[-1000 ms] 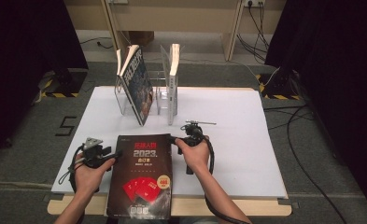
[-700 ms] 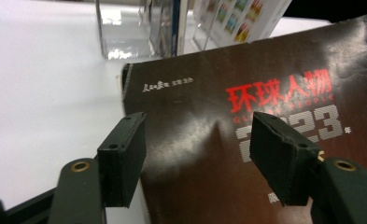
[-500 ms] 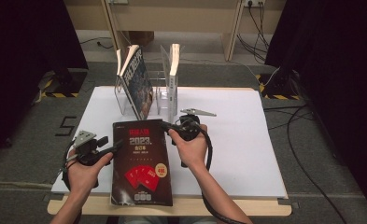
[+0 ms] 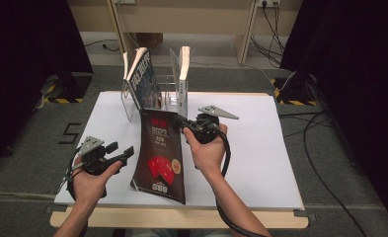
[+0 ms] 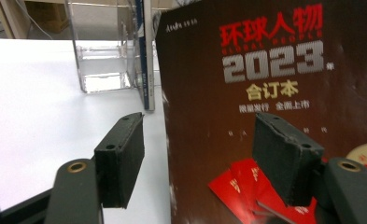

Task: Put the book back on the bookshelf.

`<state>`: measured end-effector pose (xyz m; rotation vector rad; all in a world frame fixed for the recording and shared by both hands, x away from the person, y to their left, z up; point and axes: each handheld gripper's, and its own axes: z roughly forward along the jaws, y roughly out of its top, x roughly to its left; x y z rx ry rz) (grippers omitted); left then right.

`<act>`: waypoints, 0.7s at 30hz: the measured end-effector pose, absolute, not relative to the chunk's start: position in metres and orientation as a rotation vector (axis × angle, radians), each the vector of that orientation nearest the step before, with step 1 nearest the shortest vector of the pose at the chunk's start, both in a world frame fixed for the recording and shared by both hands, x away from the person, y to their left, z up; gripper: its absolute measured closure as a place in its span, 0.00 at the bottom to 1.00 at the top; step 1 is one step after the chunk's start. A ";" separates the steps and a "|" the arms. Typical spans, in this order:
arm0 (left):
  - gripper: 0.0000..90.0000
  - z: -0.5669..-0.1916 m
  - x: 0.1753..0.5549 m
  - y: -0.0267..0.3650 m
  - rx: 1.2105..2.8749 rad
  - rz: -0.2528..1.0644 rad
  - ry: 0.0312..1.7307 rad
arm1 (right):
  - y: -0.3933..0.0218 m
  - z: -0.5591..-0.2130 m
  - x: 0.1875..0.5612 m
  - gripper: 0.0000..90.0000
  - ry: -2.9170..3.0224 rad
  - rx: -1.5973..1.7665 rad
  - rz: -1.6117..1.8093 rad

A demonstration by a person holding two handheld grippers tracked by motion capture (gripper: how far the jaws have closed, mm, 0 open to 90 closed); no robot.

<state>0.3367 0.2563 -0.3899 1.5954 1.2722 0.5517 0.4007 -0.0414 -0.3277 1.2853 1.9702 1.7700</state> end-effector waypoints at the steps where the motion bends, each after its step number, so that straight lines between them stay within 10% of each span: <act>1: 0.37 -0.389 0.336 0.255 1.599 0.551 1.266 | -0.041 -0.326 0.401 0.98 1.959 1.287 1.774; 21: 0.37 -0.371 0.339 0.204 1.641 0.510 1.120 | -0.031 -0.311 0.404 0.98 1.855 1.252 1.770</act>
